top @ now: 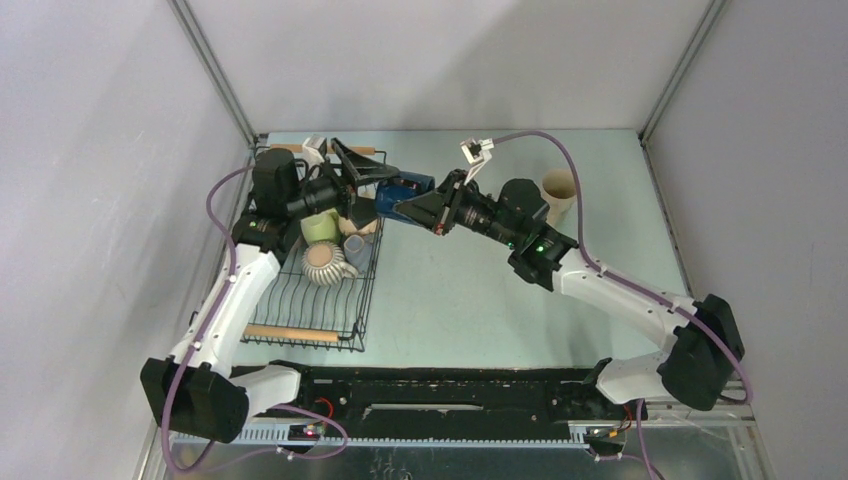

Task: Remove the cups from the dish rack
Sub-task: Place the cup at the center of the board.

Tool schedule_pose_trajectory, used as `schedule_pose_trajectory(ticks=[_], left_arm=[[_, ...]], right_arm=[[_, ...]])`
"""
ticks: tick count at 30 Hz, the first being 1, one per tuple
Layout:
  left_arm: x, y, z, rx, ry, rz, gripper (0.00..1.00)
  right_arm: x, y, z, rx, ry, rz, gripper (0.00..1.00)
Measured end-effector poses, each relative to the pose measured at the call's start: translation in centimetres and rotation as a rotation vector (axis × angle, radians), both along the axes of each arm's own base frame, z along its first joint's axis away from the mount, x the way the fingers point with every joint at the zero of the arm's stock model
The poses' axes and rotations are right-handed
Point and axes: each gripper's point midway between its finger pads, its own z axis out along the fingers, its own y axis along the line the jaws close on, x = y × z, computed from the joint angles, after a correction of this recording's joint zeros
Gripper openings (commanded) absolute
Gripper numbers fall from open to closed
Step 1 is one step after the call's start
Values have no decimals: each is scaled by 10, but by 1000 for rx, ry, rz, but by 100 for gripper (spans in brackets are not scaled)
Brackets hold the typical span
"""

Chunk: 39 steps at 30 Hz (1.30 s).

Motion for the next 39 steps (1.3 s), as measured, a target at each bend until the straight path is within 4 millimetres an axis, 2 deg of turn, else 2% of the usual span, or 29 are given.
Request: schedule_pose_trajectory(ticks=[6, 12, 19, 25, 30, 35, 39], left_arm=[[3, 4, 11, -48, -47, -2, 100], [7, 8, 22, -64, -102, 8, 100], [7, 12, 11, -5, -126, 4, 100], [0, 17, -19, 126, -122, -8, 100], [-8, 21, -35, 291, -161, -26, 100], [-32, 12, -40, 454, -274, -92, 100], [-53, 3, -53, 571, -343, -160, 100]], right_arm=[[-3, -11, 3, -34, -15, -44, 0], [-4, -22, -15, -124, 18, -91, 0], [-13, -51, -36, -246, 83, -153, 0], [-14, -94, -47, -328, 148, -262, 0], [1, -136, -68, -407, 240, -396, 0], [20, -193, -90, -497, 375, -576, 0], [32, -235, -83, -516, 445, -715, 0]])
